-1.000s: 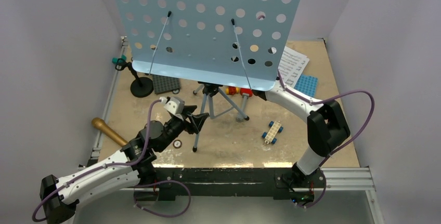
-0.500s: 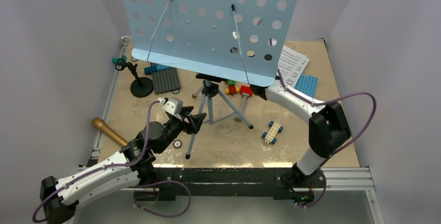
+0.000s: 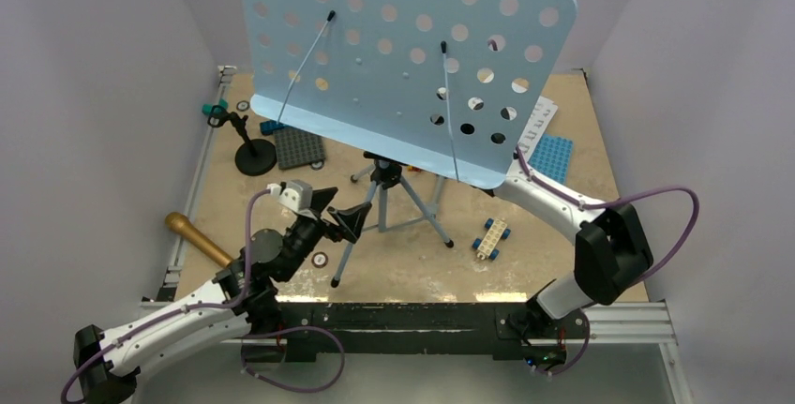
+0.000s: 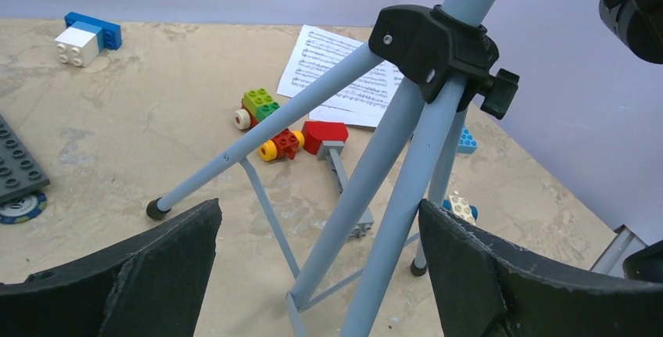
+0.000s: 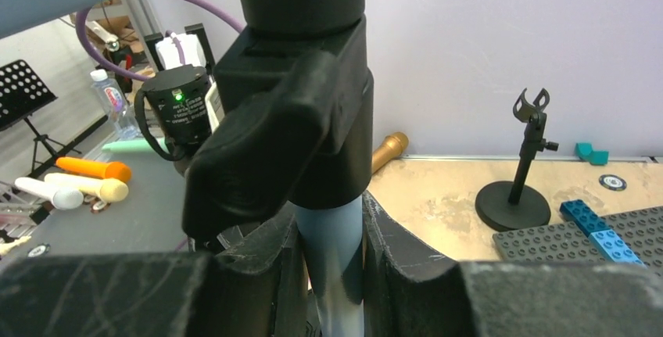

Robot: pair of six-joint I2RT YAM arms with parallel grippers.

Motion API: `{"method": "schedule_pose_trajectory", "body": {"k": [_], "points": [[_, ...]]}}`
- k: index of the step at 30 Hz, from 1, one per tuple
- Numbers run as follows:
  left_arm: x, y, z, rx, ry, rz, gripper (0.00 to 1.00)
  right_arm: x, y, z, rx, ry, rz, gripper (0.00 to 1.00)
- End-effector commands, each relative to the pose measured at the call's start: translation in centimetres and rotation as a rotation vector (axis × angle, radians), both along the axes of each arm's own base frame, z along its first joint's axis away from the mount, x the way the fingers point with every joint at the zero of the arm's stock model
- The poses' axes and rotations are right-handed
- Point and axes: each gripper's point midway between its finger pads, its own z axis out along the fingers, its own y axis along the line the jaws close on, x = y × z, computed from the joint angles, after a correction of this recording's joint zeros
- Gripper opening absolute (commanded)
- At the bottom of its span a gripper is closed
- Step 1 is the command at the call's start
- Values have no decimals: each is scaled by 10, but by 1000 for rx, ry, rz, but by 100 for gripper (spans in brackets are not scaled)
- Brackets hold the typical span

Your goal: Pack up the instrument practice props

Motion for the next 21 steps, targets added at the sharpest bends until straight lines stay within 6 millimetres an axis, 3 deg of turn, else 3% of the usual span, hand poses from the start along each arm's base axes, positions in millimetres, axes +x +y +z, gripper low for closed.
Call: {"method": "schedule_pose_trajectory", "body": {"k": [1,13,21], "points": [[1,-6,3,-38,-18,-11,100,-17,-6,3,-1,56,16,0],[3,-31,-27,-4,4,-83,100,-22,-16,-42,-42,122,-5,0],[4,-44,-17,-52,-112,-127,100,-27,-29,-68,-65,166,-24,0]]}}
